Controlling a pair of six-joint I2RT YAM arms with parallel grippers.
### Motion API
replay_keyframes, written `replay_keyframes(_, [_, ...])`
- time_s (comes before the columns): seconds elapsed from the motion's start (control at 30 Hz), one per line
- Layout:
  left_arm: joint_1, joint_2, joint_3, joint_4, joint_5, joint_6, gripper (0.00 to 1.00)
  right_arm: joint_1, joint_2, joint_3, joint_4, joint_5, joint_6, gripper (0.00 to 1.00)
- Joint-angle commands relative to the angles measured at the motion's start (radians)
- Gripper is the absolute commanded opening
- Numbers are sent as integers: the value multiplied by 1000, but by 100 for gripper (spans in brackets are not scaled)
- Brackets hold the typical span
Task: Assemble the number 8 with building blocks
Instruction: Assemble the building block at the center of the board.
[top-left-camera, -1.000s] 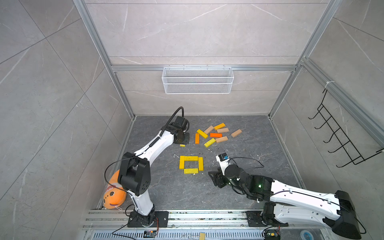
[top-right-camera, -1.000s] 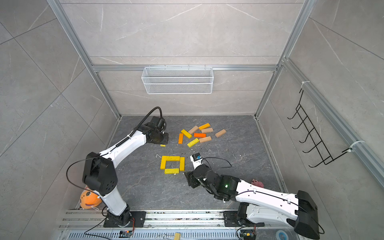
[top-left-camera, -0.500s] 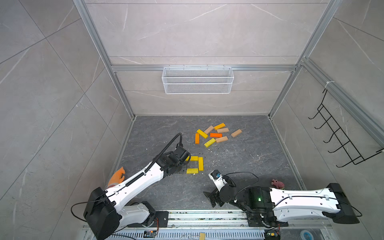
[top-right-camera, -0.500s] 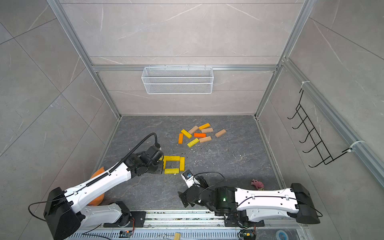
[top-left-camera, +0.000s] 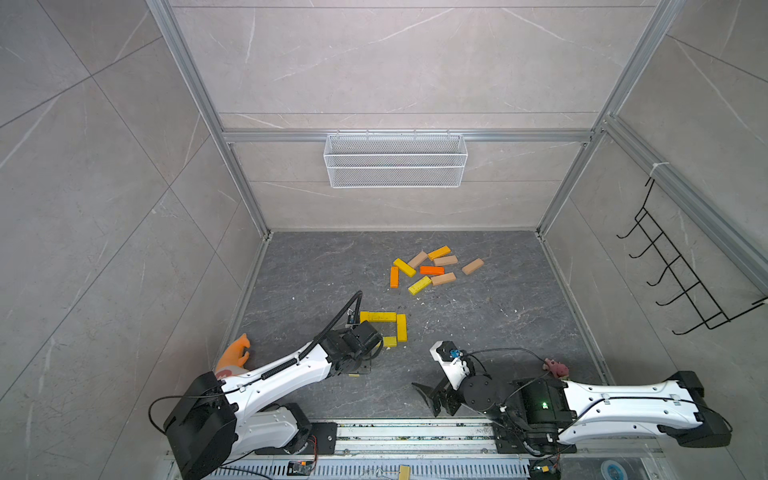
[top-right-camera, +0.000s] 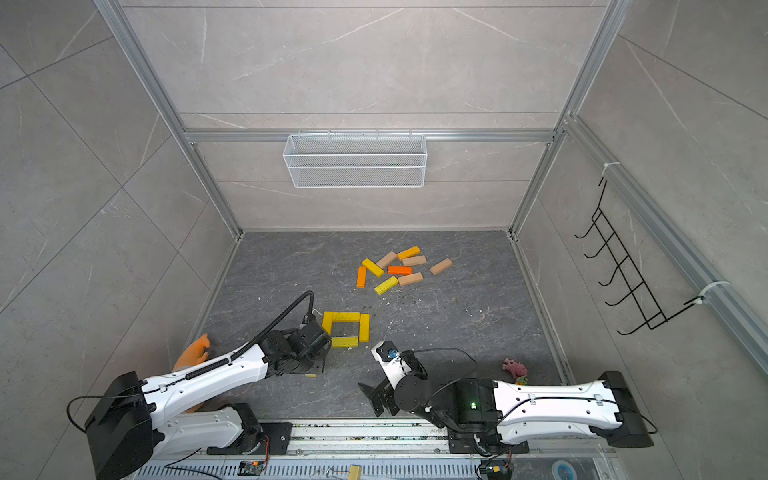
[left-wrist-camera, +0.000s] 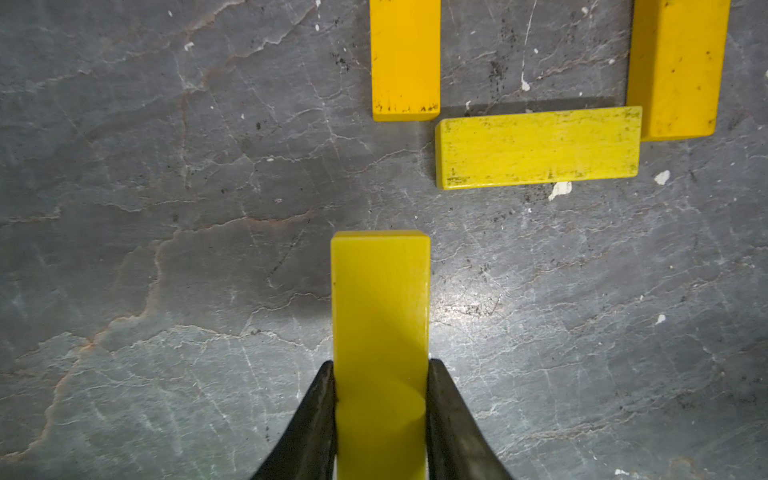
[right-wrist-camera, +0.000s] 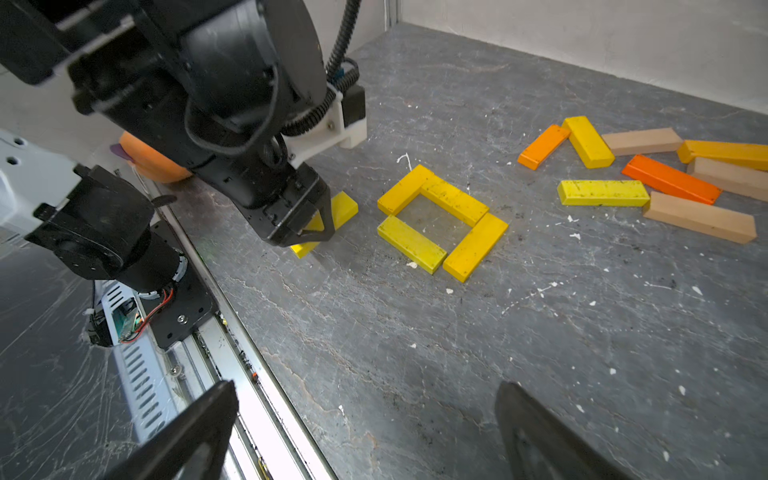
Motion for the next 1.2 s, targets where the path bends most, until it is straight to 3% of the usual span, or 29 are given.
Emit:
replay_keyframes(0.0, [-3, 21, -25, 65, 25, -34, 29, 2, -33, 1, -7, 0, -46, 100])
replay_keyframes(0.47, [24, 141, -60, 181, 49, 27, 30, -17, 33, 21, -8, -9, -29, 100])
replay_keyframes(1.17, [127, 199, -51, 232, 112, 132, 30, -18, 34, 7, 0, 24, -8, 99])
